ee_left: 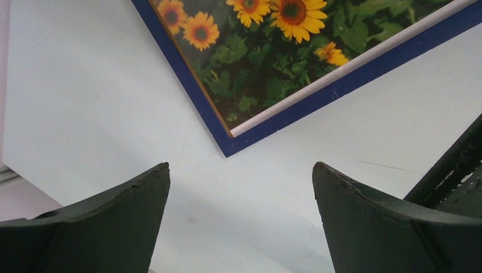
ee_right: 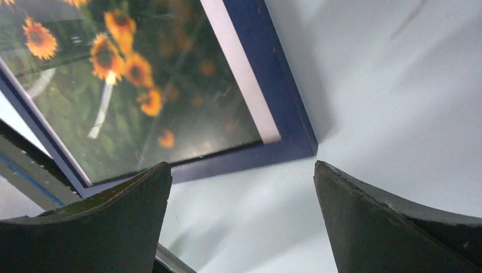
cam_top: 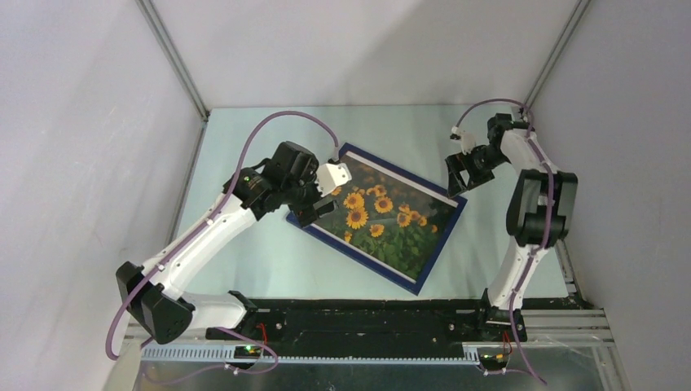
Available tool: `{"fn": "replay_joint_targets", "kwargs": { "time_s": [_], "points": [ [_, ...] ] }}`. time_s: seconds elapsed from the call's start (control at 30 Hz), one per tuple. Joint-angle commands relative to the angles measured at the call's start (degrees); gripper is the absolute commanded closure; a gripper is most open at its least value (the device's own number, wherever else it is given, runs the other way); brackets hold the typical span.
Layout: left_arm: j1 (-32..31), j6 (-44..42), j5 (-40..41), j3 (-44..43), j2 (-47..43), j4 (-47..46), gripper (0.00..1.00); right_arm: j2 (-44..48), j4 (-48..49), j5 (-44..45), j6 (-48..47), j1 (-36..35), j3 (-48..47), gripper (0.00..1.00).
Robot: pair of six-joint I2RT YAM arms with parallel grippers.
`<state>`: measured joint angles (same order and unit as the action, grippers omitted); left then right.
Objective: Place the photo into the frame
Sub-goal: Adjust the photo frame at the center of the board.
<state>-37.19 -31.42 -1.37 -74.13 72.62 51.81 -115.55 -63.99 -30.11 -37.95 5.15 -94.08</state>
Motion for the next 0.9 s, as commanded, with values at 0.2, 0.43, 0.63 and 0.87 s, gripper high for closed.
{"fn": "replay_joint_targets", "kwargs": {
  "time_s": [0.2, 0.43, 0.63, 0.87],
  "points": [
    [1.19, 2.1, 3.18, 5.2, -5.02, -4.03, 0.0, 16.52, 12.09, 8.32, 4.1, 0.3, 19.48, 0.01],
    [1.43, 2.56, 3.62, 6.53, -6.76, -4.47, 0.0, 14.33, 13.94, 7.38, 5.69, 0.03, 23.74, 0.01],
    [2.64, 2.74, 6.03, 9.07, -8.21, -5.25, 0.0, 9.7, 16.33, 6.52, 7.52, -1.67, 23.18, 0.01],
    [7.88, 3.98, 9.13, 11.1, -7.79, -5.61, 0.0, 2.28, 16.59, 4.96, 11.25, -3.12, 15.96, 0.01]
  ]
}}
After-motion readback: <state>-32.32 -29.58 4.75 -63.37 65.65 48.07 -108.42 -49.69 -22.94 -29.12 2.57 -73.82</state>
